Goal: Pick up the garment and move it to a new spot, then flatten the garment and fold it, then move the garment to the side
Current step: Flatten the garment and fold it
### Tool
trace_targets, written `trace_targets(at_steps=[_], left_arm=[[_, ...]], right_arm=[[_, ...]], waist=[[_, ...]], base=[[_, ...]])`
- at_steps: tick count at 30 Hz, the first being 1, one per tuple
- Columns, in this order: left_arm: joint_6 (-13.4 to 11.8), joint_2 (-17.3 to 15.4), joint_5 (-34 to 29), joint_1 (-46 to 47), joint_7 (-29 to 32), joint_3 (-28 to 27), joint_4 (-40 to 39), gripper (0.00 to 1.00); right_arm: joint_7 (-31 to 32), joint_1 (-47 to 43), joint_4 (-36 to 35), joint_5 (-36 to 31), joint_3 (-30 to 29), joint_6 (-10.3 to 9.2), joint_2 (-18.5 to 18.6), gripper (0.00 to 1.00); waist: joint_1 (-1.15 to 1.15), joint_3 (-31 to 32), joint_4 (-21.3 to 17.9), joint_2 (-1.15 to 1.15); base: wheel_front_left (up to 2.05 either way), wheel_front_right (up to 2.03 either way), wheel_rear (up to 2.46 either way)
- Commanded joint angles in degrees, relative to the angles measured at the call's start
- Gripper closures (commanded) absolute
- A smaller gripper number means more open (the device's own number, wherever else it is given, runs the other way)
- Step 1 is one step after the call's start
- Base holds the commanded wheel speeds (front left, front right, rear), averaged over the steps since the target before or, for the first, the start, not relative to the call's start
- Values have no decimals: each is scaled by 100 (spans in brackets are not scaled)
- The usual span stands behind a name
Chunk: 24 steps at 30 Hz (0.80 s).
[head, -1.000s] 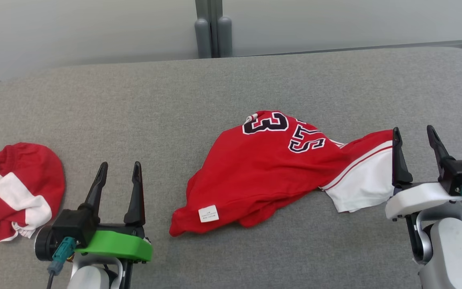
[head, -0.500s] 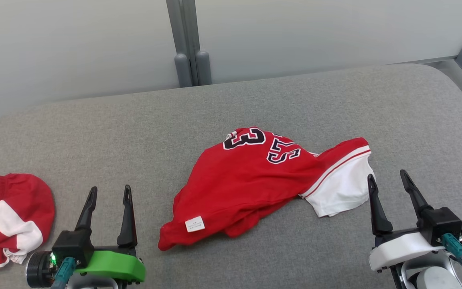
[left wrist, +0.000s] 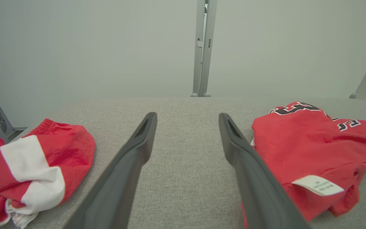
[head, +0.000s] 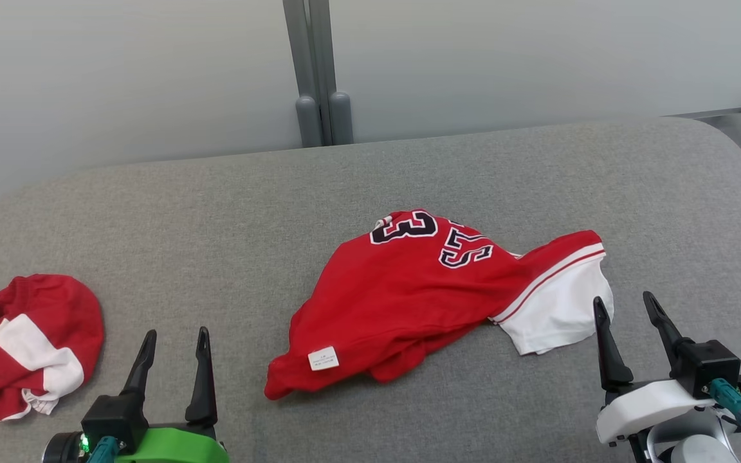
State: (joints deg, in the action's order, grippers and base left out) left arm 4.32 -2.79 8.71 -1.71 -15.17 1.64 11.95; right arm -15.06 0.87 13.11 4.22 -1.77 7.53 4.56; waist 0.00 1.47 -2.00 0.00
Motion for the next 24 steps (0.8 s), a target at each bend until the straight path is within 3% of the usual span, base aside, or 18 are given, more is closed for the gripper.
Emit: trace_targets(at_steps=[1, 15, 19, 24], left_arm=[[28, -20, 85, -61, 3, -19, 50, 0], [119, -20, 244, 64, 3, 105, 350, 0], [180, -20, 513, 212, 3, 239, 743, 0], [270, -22, 1185, 574, 165, 663, 1580, 0]], right_arm=[[-16, 72, 21, 48, -11, -8, 35, 0], [-17, 92, 83, 96, -204, -8, -35, 0], [-6, 214, 371, 400, -252, -8, -66, 0], [787, 475, 835, 861, -365, -8, 105, 0]], waist=[[0, -2, 27, 0], [0, -44, 77, 0], [0, -75, 96, 0], [0, -130, 144, 0]], base=[[0, 0, 0], [0, 0, 0], [0, 0, 0], [0, 0, 0]])
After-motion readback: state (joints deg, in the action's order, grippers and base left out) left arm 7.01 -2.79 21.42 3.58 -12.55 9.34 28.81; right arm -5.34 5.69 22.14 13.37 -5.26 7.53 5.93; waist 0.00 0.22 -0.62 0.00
